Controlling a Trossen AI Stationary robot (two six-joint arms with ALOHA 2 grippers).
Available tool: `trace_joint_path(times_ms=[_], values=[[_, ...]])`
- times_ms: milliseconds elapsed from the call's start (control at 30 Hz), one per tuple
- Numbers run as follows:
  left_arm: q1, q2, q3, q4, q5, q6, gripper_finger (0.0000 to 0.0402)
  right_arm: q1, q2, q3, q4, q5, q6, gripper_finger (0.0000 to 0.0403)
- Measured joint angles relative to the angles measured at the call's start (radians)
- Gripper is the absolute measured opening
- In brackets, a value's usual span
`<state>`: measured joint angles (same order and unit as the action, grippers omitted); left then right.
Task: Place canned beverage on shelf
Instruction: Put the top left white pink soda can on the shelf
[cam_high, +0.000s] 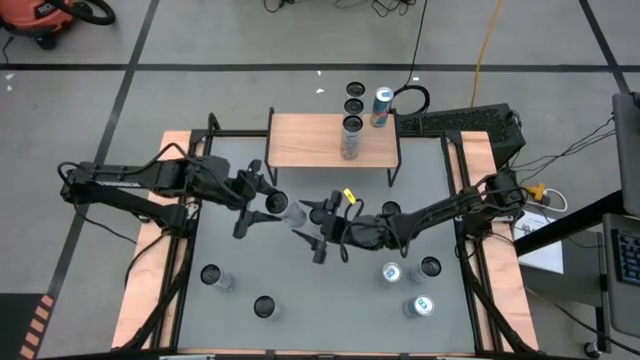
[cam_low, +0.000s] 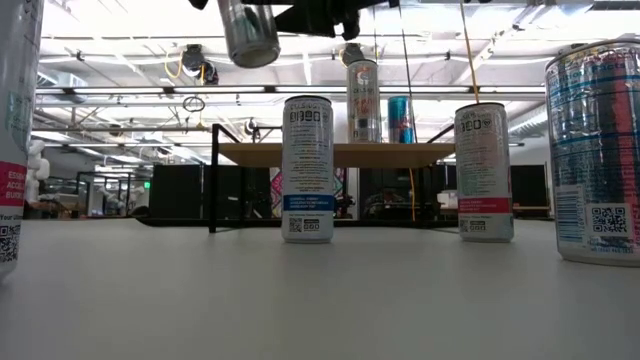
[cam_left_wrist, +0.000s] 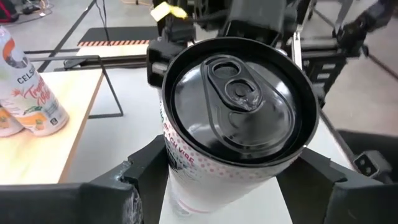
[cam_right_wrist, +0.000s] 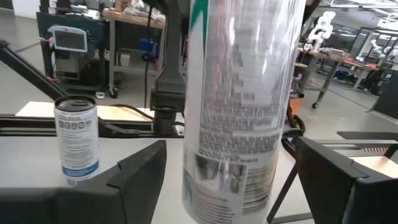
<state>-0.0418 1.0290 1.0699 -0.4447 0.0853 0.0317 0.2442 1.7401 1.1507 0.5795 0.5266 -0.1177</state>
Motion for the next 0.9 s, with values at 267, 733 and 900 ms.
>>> trace_joint_path(times_ms=[267,733,900], values=[[0.000,0.000,0.001,0.043,-0.003,-0.057,0.0243,-0.007,0.001,0.000,-0.030,-0.003,0.008,0.0289],[0.000,0.029,0.001,0.128,-0.091,-0.149,0.0243,-0.049,0.001,0.000,-0.031,-0.004,0.005,0.0260],[0.000,0.061,0.002,0.127,-0.108,-0.156,0.0243,-0.053,0.002,-0.002,-0.041,0.000,0.013,0.0213]])
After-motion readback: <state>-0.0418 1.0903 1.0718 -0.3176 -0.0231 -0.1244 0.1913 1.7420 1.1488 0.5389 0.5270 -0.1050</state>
